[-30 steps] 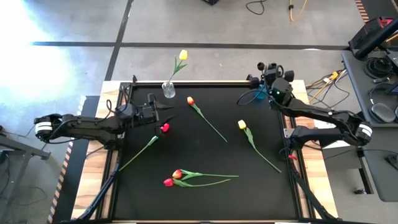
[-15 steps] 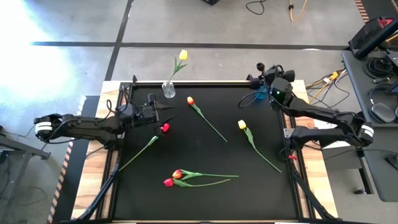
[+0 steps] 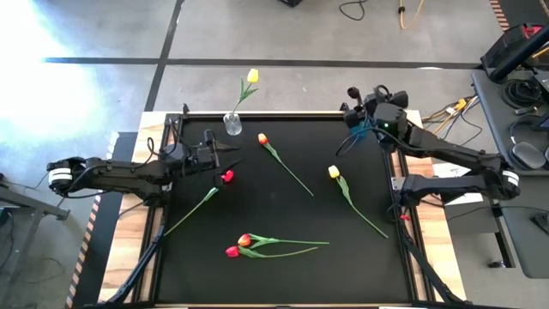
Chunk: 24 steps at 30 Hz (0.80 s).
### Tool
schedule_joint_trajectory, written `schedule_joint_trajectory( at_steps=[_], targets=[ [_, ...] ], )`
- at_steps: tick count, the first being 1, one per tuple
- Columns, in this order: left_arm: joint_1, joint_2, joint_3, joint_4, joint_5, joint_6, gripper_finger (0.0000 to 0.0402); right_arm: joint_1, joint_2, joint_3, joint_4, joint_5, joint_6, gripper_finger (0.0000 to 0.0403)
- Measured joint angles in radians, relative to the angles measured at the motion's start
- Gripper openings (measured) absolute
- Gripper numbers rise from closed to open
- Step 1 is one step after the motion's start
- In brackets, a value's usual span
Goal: Sort flowers into vase by color
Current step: Put the black flower into the blue vase, then put the top orange flower into the transparent vase
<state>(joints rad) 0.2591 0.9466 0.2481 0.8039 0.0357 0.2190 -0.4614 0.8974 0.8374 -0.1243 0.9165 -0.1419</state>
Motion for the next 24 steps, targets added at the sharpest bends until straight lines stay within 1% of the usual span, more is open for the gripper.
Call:
schedule_joint_trajectory(
  at_steps=[7,12,15,19,24],
  targets=[
    [0.000,0.000,0.000,-0.001,0.000,0.000,0.0164,0.066,0.000,0.074,-0.012,0.001,-0.039,0.0224],
    [0.000,0.000,0.000,-0.008,0.000,0.000,0.0164,0.069,0.001,0.085,-0.052,0.005,-0.035,0.0224],
    [0.000,0.000,0.000,-0.010,0.000,0.000,0.0164,0.068,0.001,0.080,-0.086,0.036,-0.018,0.0224],
    [0.000,0.000,0.000,-0.012,0.000,0.000,0.0164,0.069,0.000,0.086,-0.091,0.061,-0.037,0.0224],
    [0.000,0.000,0.000,-0.016,0.000,0.001,0.0164,0.113,-0.013,0.140,-0.108,0.063,-0.058,0.0224]
  ],
)
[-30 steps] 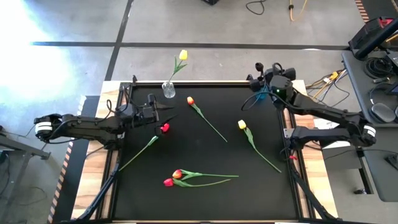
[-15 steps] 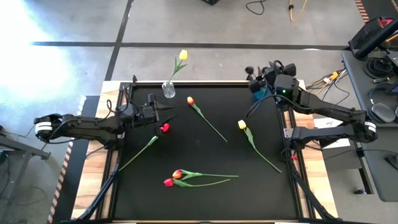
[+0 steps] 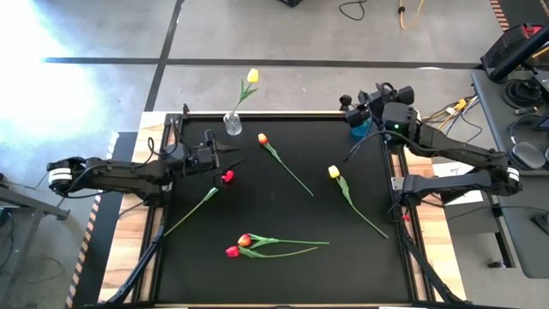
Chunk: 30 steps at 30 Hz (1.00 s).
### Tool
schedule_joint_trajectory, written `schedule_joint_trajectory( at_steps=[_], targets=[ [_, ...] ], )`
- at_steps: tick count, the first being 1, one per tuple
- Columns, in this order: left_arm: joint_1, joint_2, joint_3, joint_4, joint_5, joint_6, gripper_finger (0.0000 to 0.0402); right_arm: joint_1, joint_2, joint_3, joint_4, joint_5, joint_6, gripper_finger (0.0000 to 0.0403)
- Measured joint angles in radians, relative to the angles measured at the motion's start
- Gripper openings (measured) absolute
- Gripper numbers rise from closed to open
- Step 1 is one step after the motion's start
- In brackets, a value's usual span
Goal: Sort flowers into vase by color
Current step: Put the top orange flower into the transparent vase
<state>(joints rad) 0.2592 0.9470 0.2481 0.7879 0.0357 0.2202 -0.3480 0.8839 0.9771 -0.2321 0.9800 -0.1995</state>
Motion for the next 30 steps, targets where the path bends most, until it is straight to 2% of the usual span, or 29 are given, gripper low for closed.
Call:
schedule_joint_trajectory(
  at_steps=[6,13,22,27,30],
  targets=[
    [0.000,0.015,0.000,-0.014,-0.010,0.007,0.0164,0.110,-0.006,0.051,-0.176,0.000,0.103,0.0218],
    [0.000,0.054,0.000,-0.014,-0.026,0.007,0.0164,0.323,0.007,0.006,-0.336,0.045,0.294,0.0170],
    [0.000,0.072,0.000,-0.015,-0.027,0.007,0.0164,0.582,0.076,-0.085,-0.339,0.068,0.476,0.0102],
    [0.000,0.072,0.000,-0.029,-0.027,0.006,0.0164,0.661,0.159,-0.127,-0.328,0.066,0.586,0.0080],
    [0.000,0.073,0.000,-0.056,-0.027,0.004,0.0162,0.681,0.234,-0.137,-0.325,0.005,0.639,0.0073]
  ],
)
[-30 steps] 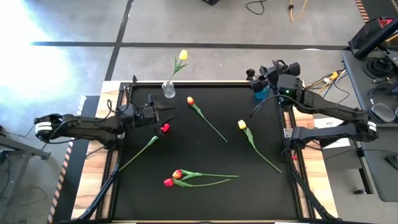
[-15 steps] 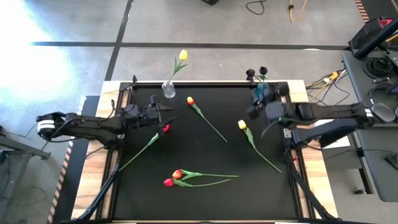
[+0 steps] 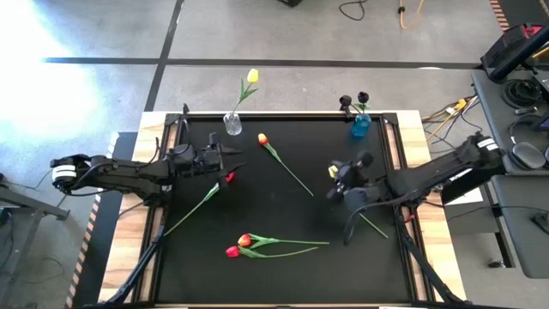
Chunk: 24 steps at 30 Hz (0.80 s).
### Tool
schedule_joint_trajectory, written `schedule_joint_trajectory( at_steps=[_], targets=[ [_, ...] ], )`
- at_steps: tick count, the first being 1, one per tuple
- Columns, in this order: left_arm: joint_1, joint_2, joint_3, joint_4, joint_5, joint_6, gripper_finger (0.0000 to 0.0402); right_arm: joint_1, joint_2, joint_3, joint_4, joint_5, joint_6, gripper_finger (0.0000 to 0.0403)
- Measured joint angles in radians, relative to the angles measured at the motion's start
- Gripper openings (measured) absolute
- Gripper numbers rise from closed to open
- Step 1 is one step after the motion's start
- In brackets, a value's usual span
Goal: Sort flowers into vase by color
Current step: Put the top orange flower into the transparent vase
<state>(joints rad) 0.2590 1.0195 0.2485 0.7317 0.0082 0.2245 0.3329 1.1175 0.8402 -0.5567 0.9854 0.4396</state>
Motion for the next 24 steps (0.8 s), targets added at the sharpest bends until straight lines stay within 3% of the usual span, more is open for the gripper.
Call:
schedule_joint_trajectory(
  at_steps=[6,12,19,24],
  targets=[
    [-0.001,-0.021,0.020,-0.186,0.000,-0.018,0.0139,0.003,0.177,-0.001,0.109,-0.104,0.013,0.0082],
    [-0.053,-0.042,0.205,-0.838,-0.009,-0.135,0.0094,0.003,0.289,-0.001,0.182,-0.103,0.000,0.0105],
    [-0.225,-0.002,0.358,-1.355,-0.206,-0.424,0.0052,0.003,0.319,-0.001,0.197,-0.113,0.018,0.0126],
    [-0.314,0.005,0.365,-1.469,-0.229,-0.590,0.0066,0.008,0.318,-0.001,0.200,-0.130,0.024,0.0130]
  ],
)
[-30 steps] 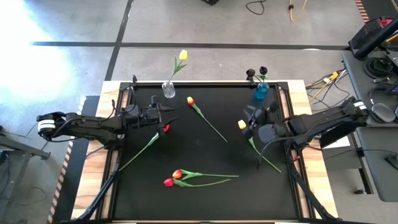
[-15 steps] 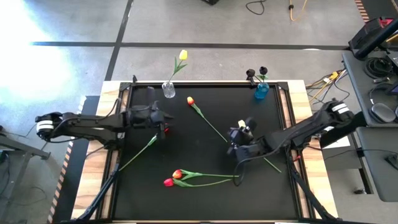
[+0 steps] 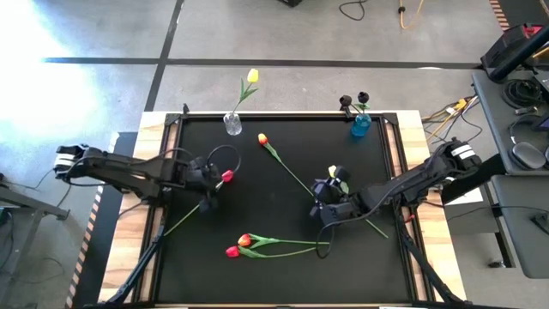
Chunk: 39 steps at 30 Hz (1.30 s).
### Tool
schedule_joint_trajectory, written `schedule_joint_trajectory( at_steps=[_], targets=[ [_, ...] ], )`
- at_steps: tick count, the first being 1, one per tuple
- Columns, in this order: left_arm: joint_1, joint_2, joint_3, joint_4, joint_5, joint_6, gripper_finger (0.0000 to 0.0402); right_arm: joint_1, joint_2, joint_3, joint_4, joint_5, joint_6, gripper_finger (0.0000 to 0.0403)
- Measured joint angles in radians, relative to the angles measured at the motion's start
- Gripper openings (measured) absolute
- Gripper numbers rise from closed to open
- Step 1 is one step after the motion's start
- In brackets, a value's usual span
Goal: Sort flowers into vase by color
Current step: Put the top orange flower into the transparent vase
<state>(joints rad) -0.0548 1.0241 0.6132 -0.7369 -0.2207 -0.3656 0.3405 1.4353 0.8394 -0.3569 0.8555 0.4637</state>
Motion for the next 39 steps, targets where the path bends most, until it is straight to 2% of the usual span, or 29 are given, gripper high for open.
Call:
schedule_joint_trajectory(
  at_steps=[10,14,22,29,33,39],
  targets=[
    [0.005,0.046,0.000,-0.085,0.000,-0.203,0.0184,0.011,0.001,0.000,0.004,0.000,0.010,0.0128],
    [0.016,0.107,0.000,-0.084,-0.001,-0.236,0.0214,0.011,0.001,0.000,0.004,0.001,0.009,0.0129],
    [0.018,0.218,0.039,-0.068,-0.009,-0.165,0.0210,0.010,0.001,0.000,0.004,-0.006,0.007,0.0123],
    [0.016,0.214,0.094,-0.028,-0.140,-0.090,0.0197,-0.053,0.006,0.000,0.114,-0.065,-0.007,0.0123],
    [0.005,0.137,0.046,0.204,-0.218,-0.003,0.0189,-0.129,0.006,0.000,0.221,-0.193,-0.039,0.0123],
    [0.003,0.018,-0.119,0.750,-0.122,0.219,0.0166,-0.226,0.044,0.001,0.406,-0.292,-0.153,0.0123]
  ],
)
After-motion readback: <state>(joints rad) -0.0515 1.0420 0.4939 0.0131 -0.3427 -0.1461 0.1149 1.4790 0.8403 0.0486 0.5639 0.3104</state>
